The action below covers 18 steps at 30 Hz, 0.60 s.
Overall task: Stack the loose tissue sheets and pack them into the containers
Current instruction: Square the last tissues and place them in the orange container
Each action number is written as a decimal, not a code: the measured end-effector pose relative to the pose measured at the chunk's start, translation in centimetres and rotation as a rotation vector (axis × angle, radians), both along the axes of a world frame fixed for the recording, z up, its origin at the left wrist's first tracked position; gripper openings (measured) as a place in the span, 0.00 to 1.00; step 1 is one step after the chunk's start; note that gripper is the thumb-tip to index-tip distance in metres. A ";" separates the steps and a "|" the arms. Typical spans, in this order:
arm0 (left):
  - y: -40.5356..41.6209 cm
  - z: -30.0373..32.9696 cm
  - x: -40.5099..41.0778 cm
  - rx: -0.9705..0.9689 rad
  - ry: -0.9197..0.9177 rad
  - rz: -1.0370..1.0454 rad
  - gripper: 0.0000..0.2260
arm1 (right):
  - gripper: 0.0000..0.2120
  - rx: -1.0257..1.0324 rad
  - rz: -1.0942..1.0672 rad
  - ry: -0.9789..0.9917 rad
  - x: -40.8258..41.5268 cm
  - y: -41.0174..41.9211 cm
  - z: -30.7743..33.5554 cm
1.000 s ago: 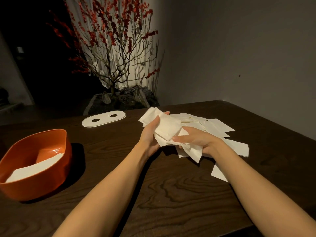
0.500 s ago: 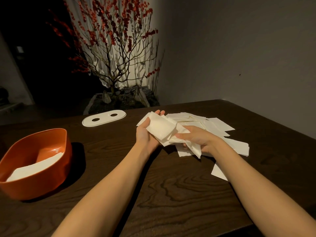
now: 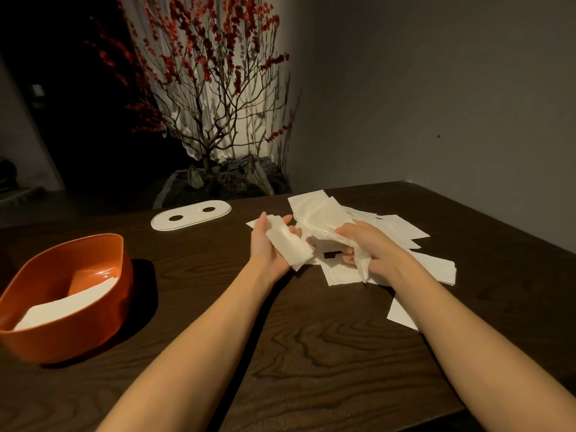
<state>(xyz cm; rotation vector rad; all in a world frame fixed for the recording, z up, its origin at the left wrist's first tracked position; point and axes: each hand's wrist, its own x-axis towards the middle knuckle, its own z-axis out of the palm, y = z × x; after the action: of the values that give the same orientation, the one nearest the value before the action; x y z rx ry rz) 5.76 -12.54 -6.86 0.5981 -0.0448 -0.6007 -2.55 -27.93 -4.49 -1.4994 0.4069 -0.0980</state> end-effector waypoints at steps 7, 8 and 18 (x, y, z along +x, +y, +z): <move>-1.6 1.0 -2.4 0.026 -0.078 -0.135 0.38 | 0.09 -0.081 0.128 0.023 0.4 1.4 -0.5; -1.6 1.1 -2.7 0.039 -0.073 -0.149 0.35 | 0.09 -0.093 0.148 0.019 0.4 1.3 -0.6; -2.0 0.6 -2.5 0.077 -0.040 -0.044 0.23 | 0.13 -0.398 0.138 0.045 0.4 0.7 -0.4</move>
<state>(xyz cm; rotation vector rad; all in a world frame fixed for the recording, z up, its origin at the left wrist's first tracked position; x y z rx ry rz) 3.30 -14.50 -6.22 0.6851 -0.0729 -0.6348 -2.18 -27.20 -4.93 -1.9209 0.3302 -0.0372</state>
